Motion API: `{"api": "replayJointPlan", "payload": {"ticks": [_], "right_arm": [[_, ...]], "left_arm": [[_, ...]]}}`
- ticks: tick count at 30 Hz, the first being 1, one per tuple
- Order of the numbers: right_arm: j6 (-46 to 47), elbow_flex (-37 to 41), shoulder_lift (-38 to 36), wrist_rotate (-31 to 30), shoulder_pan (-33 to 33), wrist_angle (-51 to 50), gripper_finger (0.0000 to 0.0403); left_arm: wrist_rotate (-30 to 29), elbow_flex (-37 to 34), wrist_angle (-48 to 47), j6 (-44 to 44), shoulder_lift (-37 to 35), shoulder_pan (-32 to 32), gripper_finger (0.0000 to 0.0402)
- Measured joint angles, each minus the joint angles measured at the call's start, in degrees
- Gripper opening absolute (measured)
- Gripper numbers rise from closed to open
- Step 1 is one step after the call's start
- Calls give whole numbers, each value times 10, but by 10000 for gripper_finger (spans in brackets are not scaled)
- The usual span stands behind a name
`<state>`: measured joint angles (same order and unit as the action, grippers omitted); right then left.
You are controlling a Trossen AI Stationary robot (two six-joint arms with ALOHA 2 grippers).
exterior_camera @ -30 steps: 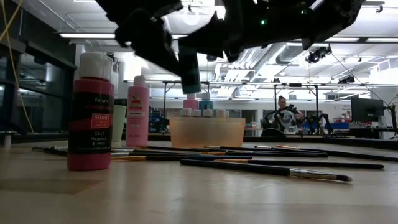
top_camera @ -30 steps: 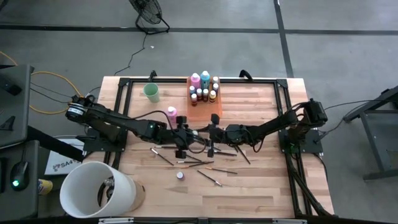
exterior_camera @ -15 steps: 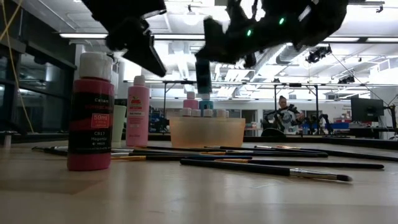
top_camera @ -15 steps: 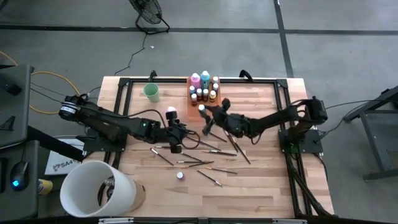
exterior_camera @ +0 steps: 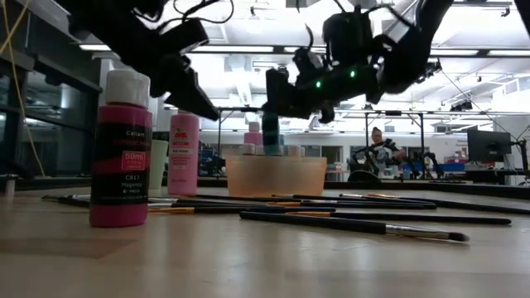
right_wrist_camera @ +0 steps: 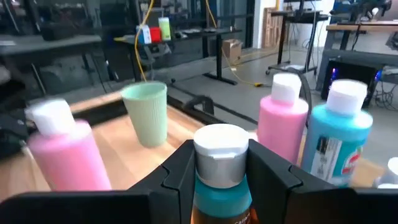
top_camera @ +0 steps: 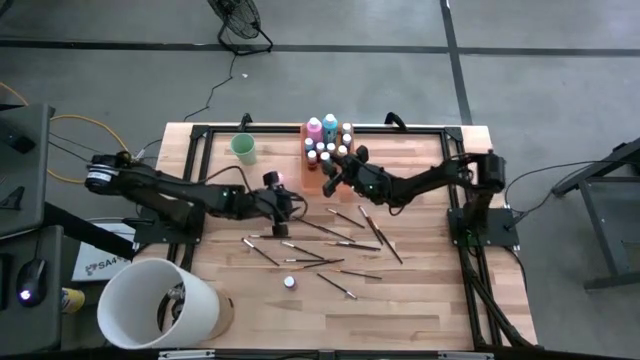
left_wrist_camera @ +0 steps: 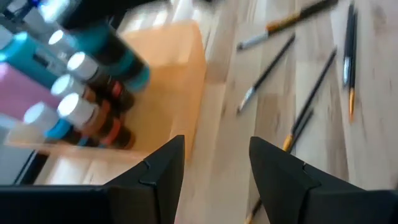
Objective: Pick & Place Paint Supplies
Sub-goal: Put the blue paint bottle into the orange bin
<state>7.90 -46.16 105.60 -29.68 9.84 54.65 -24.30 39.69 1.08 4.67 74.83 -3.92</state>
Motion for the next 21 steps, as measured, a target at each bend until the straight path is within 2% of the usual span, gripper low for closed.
{"api": "replayJointPlan", "payload": {"ticks": [3,8,12,16,21], "right_arm": [[-3,1,32,9,9,43,108],[13,-1,59,12,30,59,109],[11,-2,77,23,43,67,111],[10,-3,94,60,55,80,110],[10,-3,110,67,61,96,113]], "left_arm": [[29,-18,14,0,-8,20,175],[72,-31,39,0,-7,40,175],[77,-39,58,3,-7,40,175],[81,-39,63,6,-7,39,175],[83,-39,65,10,-7,39,175]]}}
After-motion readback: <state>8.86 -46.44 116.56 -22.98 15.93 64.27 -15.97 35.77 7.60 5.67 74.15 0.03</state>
